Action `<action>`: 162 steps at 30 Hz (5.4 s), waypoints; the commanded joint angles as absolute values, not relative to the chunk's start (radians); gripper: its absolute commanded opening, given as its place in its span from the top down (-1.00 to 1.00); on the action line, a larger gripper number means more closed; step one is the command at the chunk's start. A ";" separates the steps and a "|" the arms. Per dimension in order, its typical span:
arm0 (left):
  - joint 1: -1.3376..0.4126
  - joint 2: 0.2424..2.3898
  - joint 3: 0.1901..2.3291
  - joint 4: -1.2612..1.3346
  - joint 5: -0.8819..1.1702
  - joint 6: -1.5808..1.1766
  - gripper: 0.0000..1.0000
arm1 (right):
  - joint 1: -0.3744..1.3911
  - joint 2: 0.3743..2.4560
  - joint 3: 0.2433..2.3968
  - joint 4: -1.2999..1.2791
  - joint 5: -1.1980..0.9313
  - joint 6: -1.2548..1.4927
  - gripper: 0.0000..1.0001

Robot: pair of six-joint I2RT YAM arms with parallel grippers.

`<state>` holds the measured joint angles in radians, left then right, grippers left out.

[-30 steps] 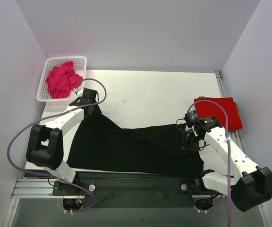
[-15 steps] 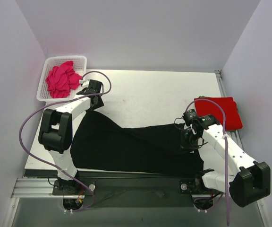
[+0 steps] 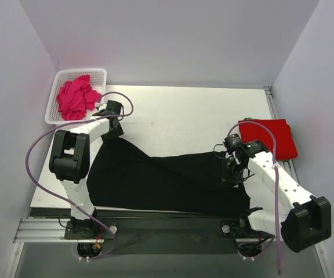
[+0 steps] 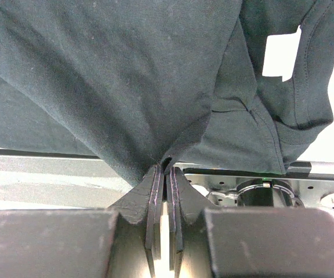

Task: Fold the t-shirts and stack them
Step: Grap the side of the flattened tshirt furthest away from the robot with both arms, then fold the other side of the tshirt into a rectangle

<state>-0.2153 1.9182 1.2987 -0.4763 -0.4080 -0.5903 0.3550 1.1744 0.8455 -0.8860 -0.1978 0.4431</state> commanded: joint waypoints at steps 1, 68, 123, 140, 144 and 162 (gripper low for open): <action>-0.209 1.933 1.342 -0.491 -0.393 -0.578 -0.20 | 0.357 1.181 0.881 -0.925 -0.181 0.433 1.00; -0.218 1.885 1.631 -0.692 -0.482 -0.282 1.00 | 0.124 1.628 1.708 -1.015 -0.247 0.405 1.00; -0.121 1.422 1.005 -0.555 -0.305 -0.595 0.00 | 0.391 1.286 1.071 -1.071 -0.281 0.506 1.00; -0.019 1.674 0.897 -0.371 -0.014 -0.661 0.02 | 0.411 1.255 1.037 -1.081 -0.298 0.552 1.00; 0.028 1.689 0.902 -0.373 -0.008 -0.635 0.02 | 0.410 1.284 0.985 -1.072 -0.184 0.604 1.00; 0.008 1.669 0.920 -0.344 0.106 -0.523 0.02 | 0.713 1.345 1.201 -0.934 0.065 0.531 0.01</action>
<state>0.0135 1.6520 0.9279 -0.3759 0.0799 -0.5587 0.6483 1.3231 1.1767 -0.9630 0.0788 0.5835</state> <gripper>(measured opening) 0.488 0.492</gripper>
